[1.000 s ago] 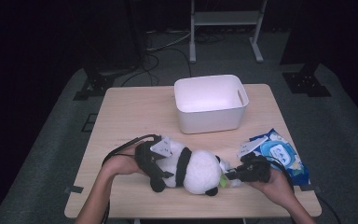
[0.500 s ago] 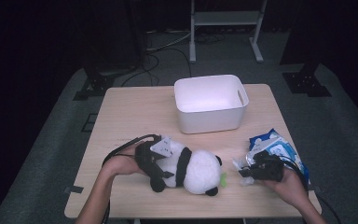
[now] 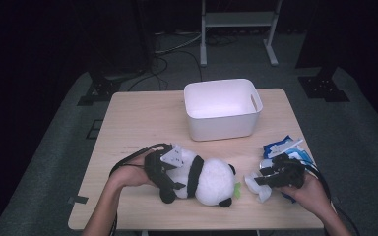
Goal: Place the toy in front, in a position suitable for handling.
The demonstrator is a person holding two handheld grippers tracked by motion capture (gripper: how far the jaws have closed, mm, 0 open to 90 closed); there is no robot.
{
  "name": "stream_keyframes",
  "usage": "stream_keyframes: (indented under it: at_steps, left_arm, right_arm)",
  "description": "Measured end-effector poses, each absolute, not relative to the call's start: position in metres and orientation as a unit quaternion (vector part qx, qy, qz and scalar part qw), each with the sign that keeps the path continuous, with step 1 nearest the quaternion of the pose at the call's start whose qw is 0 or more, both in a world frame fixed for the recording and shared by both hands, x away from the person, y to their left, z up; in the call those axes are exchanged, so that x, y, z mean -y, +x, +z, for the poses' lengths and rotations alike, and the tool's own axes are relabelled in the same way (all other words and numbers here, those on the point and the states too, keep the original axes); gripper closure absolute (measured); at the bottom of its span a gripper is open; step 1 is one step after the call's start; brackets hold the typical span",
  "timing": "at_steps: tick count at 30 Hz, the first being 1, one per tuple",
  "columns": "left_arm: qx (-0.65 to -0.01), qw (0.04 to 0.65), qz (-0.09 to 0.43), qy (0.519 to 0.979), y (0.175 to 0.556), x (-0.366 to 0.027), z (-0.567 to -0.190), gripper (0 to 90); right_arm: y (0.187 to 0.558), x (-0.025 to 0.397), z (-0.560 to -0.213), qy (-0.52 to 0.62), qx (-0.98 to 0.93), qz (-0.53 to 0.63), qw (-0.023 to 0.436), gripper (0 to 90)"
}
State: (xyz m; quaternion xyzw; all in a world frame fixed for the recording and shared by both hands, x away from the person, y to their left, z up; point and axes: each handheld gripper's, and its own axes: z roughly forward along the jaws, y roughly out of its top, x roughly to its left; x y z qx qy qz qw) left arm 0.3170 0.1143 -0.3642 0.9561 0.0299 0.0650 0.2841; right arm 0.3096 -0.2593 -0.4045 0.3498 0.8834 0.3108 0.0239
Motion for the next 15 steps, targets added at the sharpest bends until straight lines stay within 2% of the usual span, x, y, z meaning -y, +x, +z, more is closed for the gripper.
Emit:
stream_keyframes:
  at_steps: [3,15]
  left_arm:
    - [-0.029,0.287,0.066,0.955,0.315,-0.111,-0.365,25.7]
    - [-0.024,0.301,0.061,0.951,0.311,-0.096,-0.365,25.3]
  right_arm:
    - [0.311,0.252,-0.396,0.334,-0.884,0.327,0.022,44.1]
    - [0.313,0.184,-0.366,0.233,-0.905,0.356,0.018,34.9]
